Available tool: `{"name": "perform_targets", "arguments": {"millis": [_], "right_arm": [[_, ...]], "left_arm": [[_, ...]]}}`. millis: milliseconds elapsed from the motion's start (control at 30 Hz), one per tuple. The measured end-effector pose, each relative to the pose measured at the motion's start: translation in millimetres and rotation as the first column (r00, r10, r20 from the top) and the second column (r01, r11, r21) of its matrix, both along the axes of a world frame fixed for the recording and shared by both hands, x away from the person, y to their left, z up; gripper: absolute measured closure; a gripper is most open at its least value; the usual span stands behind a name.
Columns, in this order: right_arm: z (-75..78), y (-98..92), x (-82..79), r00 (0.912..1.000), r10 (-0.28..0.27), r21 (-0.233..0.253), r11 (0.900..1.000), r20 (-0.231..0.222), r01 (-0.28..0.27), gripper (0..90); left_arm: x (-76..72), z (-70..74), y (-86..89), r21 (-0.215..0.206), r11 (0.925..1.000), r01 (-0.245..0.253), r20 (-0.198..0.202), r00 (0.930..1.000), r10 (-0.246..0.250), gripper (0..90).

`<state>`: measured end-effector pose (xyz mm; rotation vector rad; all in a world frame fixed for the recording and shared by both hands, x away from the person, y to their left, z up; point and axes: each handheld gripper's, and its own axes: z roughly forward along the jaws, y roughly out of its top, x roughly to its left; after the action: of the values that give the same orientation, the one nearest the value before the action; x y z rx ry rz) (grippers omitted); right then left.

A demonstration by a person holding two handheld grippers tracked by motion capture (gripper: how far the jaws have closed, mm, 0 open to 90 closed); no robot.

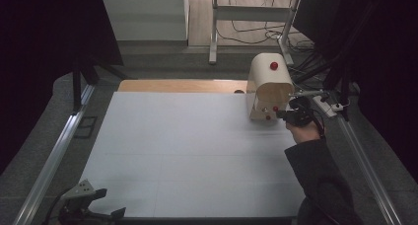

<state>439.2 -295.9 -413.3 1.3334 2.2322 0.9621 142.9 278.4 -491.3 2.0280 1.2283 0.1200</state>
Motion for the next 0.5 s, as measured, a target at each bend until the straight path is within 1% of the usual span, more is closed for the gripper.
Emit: {"name": "perform_targets", "arguments": {"millis": [500], "right_arm": [[-0.4,4.2,17.0,0.9998,-0.019,-0.008,1.000,0.011,0.019,89.2]], "left_arm": [[0.2,-0.1,-0.1,0.002,1.0000,-0.001,-0.002,1.0000,0.001,1.3]]}}
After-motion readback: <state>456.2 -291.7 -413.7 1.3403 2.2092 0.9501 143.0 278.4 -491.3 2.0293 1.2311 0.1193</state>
